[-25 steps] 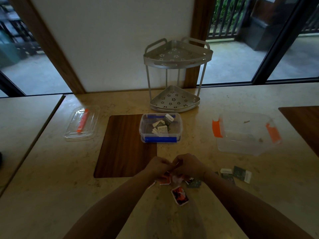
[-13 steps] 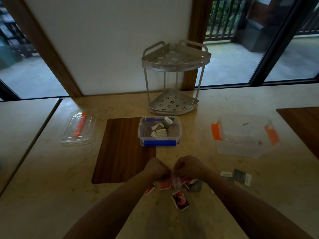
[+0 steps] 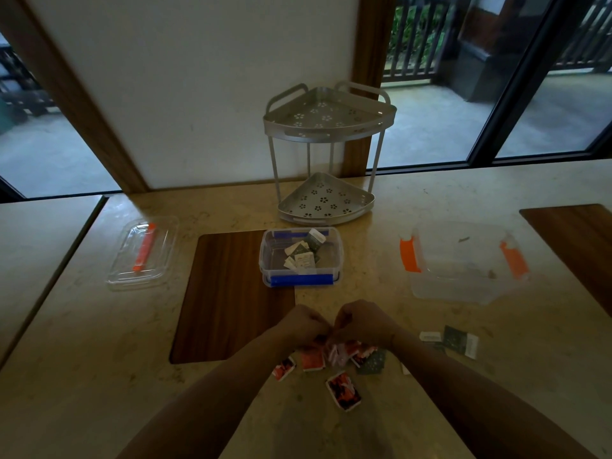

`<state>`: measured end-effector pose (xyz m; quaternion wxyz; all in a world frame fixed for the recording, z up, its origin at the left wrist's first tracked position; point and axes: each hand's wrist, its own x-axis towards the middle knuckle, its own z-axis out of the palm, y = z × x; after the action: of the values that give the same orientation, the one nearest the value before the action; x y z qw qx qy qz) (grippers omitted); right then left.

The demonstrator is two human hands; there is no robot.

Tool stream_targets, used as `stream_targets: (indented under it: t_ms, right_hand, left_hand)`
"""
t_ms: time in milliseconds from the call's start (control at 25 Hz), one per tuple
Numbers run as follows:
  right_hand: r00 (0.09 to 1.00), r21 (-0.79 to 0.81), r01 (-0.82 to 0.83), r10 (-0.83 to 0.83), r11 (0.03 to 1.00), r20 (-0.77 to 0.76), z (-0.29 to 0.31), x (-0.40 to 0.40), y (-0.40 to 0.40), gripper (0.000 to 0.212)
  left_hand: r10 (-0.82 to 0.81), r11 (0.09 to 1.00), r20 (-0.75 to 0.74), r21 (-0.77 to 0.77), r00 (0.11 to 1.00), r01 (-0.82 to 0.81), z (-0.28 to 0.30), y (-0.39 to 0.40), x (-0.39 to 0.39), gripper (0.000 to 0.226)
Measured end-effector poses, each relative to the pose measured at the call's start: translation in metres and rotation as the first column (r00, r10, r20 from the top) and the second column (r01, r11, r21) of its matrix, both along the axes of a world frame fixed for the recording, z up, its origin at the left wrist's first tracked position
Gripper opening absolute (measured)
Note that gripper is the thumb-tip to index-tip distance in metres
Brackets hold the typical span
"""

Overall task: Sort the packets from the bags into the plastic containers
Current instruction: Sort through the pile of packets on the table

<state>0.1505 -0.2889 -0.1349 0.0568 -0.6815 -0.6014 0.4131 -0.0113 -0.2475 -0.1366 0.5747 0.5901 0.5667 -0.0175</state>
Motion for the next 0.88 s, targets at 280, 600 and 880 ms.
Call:
stream_targets:
  t_ms: [280, 600, 880]
  right_hand:
    - [0.999, -0.051, 0.011, -0.013, 0.999, -0.046, 0.0064, -0.0021, 0.0002, 0.031]
    - [0.981, -0.089, 0.128, -0.139, 0.988, -0.136, 0.003, 0.0012, 0.0011, 0.017]
    - [0.989, -0.053, 0.122, -0.126, 0.991, -0.072, -0.0026, -0.001, 0.0053, 0.017]
  left_hand:
    - [-0.031, 0.999, -0.017, 0.029, 0.999, 0.031, -0.0035, 0.0027, 0.0006, 0.027]
    - [0.008, 0.999, 0.015, 0.044, 1.0, -0.009, -0.0082, 0.002, -0.0062, 0.031]
    - [0.019, 0.999, 0.046, -0.037, 0.999, -0.017, -0.0046, 0.0045, -0.0069, 0.024]
